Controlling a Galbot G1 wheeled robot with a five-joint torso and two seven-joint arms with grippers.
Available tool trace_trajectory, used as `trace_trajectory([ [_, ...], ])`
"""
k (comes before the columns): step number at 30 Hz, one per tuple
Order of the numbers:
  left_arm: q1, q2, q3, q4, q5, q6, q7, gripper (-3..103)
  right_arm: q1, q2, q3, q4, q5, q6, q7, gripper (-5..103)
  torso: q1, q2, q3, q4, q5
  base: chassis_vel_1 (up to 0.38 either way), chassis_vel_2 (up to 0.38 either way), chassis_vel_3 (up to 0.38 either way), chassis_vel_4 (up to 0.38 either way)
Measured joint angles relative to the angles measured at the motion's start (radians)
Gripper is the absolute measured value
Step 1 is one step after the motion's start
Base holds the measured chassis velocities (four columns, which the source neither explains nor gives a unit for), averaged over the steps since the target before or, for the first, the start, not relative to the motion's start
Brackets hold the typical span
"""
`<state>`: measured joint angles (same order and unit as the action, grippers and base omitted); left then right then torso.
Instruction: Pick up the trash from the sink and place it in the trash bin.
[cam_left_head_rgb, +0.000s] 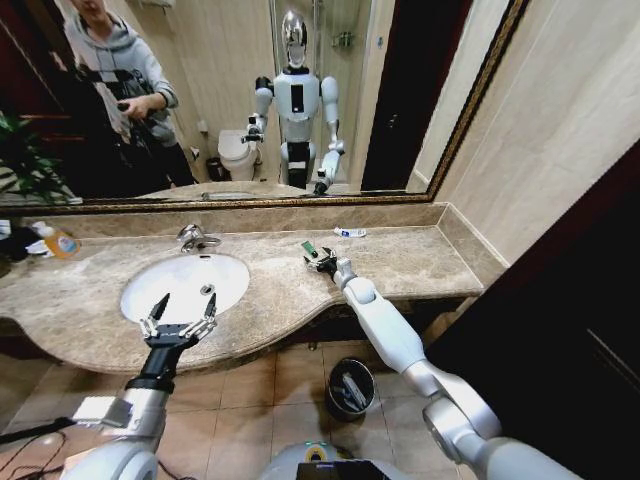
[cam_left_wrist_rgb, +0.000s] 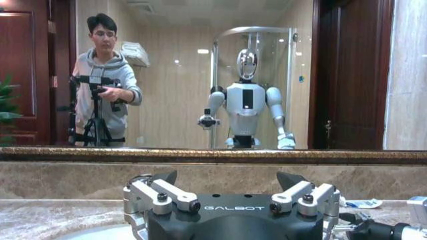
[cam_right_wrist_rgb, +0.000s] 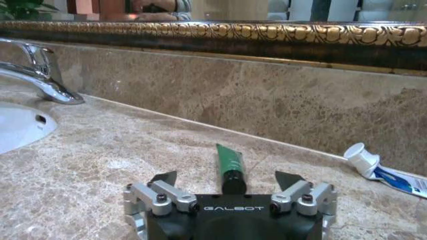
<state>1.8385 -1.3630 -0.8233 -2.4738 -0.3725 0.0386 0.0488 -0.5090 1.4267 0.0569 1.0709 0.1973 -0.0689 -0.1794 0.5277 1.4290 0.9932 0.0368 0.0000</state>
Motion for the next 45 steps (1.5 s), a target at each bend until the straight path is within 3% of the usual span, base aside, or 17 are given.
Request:
trace_trajectory([
  [2,0.000,0.000,0.000,0.000,0.000,0.000,0.000,100,0.001,0.000,0.001,-0.003,0.000,0.003,-0.002,89,0.000,0.000,0.000,0.0000,0.0000,0.000,0.000,0.000,0.000],
  [5,0.000,0.000,0.000,0.000,0.000,0.000,0.000,100,0.001,0.000,0.001,-0.003,0.000,0.004,-0.003,84,0.000,0.000,0.000,0.0000,0.0000,0.000,0.000,0.000,0.000],
  [7,0.000,0.000,0.000,0.000,0.000,0.000,0.000,100,0.001,-0.002,0.001,-0.002,0.000,0.004,-0.004,73,0.000,0.000,0.000,0.0000,0.0000,0.000,0.000,0.000,0.000],
  [10,0.000,0.000,0.000,0.000,0.000,0.000,0.000,100,0.001,-0.002,0.001,0.000,0.000,0.005,-0.004,68,0.000,0.000,0.000,0.0000,0.0000,0.000,0.000,0.000,0.000],
  [17,0.000,0.000,0.000,0.000,0.000,0.000,0.000,100,-0.004,-0.008,0.002,0.009,0.001,0.005,-0.005,35,0.000,0.000,0.000,0.0000,0.0000,0.000,0.000,0.000,0.000],
  [19,0.000,0.000,0.000,0.000,0.000,0.000,0.000,100,-0.006,-0.009,0.002,0.010,0.001,0.005,-0.005,35,0.000,0.000,0.000,0.0000,0.0000,0.000,0.000,0.000,0.000],
  [22,0.000,0.000,0.000,0.000,0.000,0.000,0.000,100,-0.009,-0.012,0.003,0.015,0.002,0.005,-0.007,21,0.000,0.000,0.000,0.0000,0.0000,0.000,0.000,0.000,0.000],
  [29,0.000,0.000,0.000,0.000,0.000,0.000,0.000,100,-0.016,-0.018,0.003,0.029,0.004,0.005,-0.007,19,0.000,0.000,0.000,0.0001,0.0001,0.000,0.000,0.000,0.000],
  [35,0.000,0.000,0.000,0.000,0.000,0.000,0.000,100,-0.050,-0.051,0.025,0.153,0.073,-0.035,0.004,8,0.000,0.000,0.000,0.0003,0.0003,0.000,0.000,0.000,0.000],
  [39,0.000,0.000,0.000,0.000,0.000,0.000,0.000,100,-0.113,-0.174,0.074,0.348,0.153,-0.072,0.016,1,0.000,0.000,0.000,0.0001,0.0000,0.000,0.000,0.000,0.000],
  [43,0.000,0.000,0.000,0.000,0.000,0.000,0.000,100,-0.183,-0.252,0.109,0.433,0.177,-0.080,0.021,0,0.000,0.000,0.000,-0.0006,0.0004,0.000,0.000,0.000,0.000],
  [45,0.000,0.000,0.000,0.000,0.000,0.000,0.000,100,-0.194,-0.257,0.113,0.439,0.177,-0.080,0.023,0,0.000,0.000,0.000,-0.0006,0.0002,0.000,0.000,0.000,0.000],
])
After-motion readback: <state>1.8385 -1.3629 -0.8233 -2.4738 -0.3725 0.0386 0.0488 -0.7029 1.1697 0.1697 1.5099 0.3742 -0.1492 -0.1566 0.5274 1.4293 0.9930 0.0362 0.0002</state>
